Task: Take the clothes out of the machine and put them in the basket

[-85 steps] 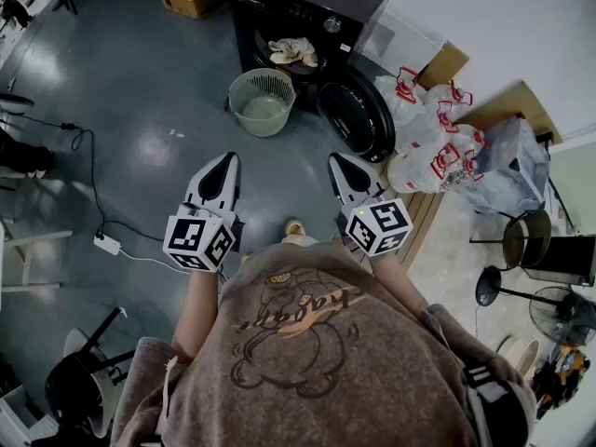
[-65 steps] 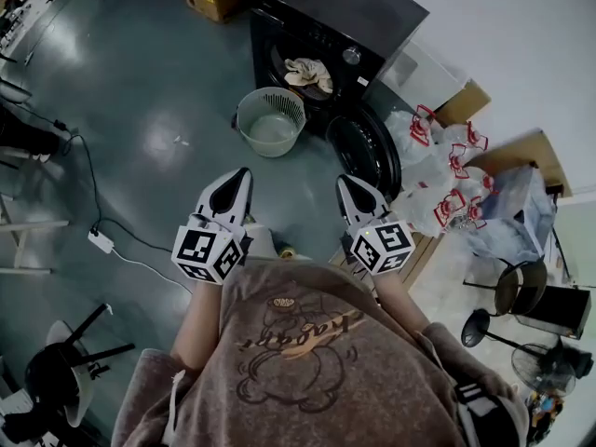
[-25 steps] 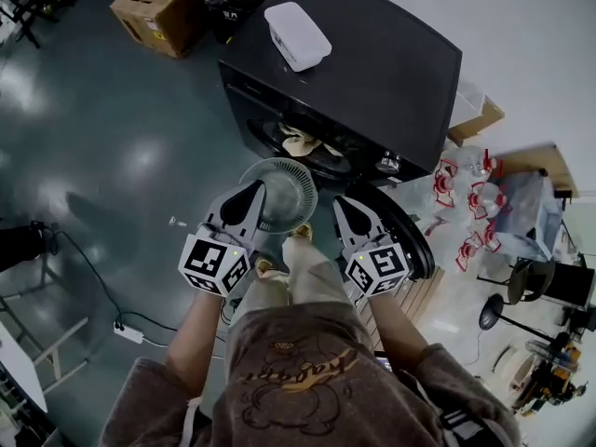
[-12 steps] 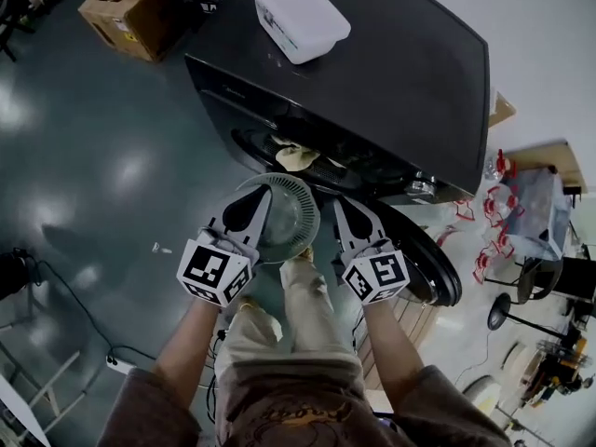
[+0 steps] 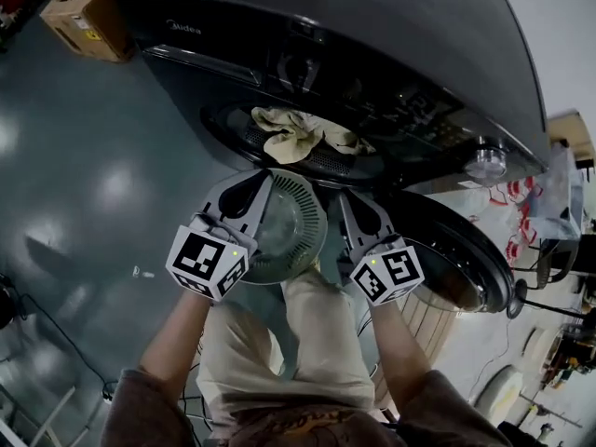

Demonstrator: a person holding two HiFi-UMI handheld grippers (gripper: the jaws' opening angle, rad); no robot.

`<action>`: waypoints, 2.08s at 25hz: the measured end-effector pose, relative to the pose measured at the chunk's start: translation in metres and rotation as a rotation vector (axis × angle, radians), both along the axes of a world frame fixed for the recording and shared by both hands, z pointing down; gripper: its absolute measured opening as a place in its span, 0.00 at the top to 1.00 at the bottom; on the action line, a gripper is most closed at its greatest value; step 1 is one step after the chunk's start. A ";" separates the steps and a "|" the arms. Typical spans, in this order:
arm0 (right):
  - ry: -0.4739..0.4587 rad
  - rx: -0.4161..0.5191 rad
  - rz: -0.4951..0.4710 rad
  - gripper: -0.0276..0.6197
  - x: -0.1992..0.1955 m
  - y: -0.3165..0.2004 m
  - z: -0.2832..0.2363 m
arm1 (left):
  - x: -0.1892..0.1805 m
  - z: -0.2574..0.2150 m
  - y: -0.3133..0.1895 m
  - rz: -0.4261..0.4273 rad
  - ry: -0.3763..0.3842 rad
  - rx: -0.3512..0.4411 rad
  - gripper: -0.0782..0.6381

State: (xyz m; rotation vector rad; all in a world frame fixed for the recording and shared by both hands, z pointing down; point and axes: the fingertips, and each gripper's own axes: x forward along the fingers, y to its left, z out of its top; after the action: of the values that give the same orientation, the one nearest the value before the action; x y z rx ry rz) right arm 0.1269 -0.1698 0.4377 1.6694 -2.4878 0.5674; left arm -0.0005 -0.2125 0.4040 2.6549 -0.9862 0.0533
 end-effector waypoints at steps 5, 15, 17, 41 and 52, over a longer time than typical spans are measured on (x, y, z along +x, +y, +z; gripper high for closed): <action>0.030 0.053 0.013 0.96 0.008 -0.011 0.046 | 0.017 0.045 -0.017 0.034 0.021 0.068 0.88; 0.018 0.113 0.069 0.96 0.021 -0.004 0.087 | 0.029 0.085 -0.014 0.064 0.042 0.166 0.88; 0.038 0.109 0.074 0.96 0.023 -0.002 0.091 | 0.030 0.090 -0.012 0.071 0.047 0.167 0.88; 0.076 0.121 0.053 0.96 0.019 0.012 0.098 | 0.087 0.131 -0.038 0.144 0.011 0.111 0.30; 0.040 0.101 0.055 0.96 0.017 0.016 0.099 | 0.150 0.187 -0.122 0.192 -0.234 0.110 0.30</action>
State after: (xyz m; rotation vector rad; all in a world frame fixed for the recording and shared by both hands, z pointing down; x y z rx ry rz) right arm 0.1439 -0.1540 0.5369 1.7708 -2.4881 0.4156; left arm 0.1497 -0.3345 0.5911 2.8864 -0.8171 0.3696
